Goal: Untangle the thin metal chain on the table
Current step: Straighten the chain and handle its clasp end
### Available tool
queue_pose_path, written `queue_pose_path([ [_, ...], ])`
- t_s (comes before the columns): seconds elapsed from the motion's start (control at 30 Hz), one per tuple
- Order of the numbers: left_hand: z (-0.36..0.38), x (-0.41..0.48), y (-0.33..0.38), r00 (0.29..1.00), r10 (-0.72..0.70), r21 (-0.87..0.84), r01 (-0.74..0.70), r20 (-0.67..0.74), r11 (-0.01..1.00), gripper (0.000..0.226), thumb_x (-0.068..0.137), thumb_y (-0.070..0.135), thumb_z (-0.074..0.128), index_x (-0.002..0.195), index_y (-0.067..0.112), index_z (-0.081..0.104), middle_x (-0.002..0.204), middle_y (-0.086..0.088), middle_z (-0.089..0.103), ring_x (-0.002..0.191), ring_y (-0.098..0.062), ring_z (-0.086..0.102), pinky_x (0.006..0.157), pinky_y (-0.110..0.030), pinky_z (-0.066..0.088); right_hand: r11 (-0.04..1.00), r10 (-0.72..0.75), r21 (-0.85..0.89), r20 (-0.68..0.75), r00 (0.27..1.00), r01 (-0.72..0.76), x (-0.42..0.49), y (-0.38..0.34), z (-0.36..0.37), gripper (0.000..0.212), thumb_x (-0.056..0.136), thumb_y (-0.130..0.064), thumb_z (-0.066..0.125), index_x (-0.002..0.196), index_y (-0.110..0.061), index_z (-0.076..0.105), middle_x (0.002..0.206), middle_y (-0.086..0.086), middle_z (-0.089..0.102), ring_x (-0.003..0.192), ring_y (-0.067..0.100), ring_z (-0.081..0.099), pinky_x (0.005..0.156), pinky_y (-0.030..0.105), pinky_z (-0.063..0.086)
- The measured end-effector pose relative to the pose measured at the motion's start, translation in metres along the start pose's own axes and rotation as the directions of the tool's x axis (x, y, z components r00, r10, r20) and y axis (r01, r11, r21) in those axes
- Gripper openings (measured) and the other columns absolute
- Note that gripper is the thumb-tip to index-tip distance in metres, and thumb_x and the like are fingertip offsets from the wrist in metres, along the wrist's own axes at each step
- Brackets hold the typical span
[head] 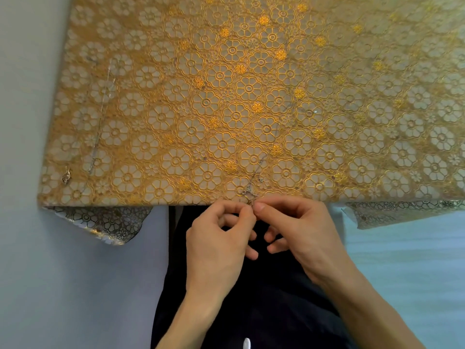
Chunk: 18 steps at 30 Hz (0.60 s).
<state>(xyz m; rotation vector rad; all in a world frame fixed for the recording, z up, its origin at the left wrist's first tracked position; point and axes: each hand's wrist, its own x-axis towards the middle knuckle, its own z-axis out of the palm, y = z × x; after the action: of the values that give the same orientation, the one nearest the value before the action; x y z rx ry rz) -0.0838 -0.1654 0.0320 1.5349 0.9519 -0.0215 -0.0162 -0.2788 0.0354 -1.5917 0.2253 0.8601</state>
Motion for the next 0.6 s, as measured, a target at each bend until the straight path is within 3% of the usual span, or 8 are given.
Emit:
queue_pose_path([
  [0.27,0.001,-0.006,-0.016,1.000,0.009,-0.007,-0.009,-0.025,1.000,0.008,0.085,0.028,0.070,0.078,0.027,0.069,0.068,0.004,0.069,0.047,-0.015,0.065,0.048,-0.023,0.043,0.987,-0.020,-0.160,-0.051,0.998,0.012,-0.005,0.014,0.005,0.009,0.092,-0.019,0.067,0.085,-0.019,0.070,0.068,-0.008,0.068,0.052,0.014,0.066,0.048,0.031,0.056],
  [0.6,0.001,-0.007,-0.025,1.000,0.021,-0.035,-0.022,-0.006,0.999,0.006,0.088,0.028,0.070,0.082,0.028,0.073,0.070,0.007,0.069,0.050,-0.011,0.062,0.047,-0.020,0.043,0.997,0.078,-0.009,-0.007,0.997,-0.078,-0.008,0.020,0.001,0.007,0.092,-0.019,0.071,0.090,-0.017,0.077,0.083,0.001,0.074,0.052,0.013,0.062,0.047,0.027,0.052],
])
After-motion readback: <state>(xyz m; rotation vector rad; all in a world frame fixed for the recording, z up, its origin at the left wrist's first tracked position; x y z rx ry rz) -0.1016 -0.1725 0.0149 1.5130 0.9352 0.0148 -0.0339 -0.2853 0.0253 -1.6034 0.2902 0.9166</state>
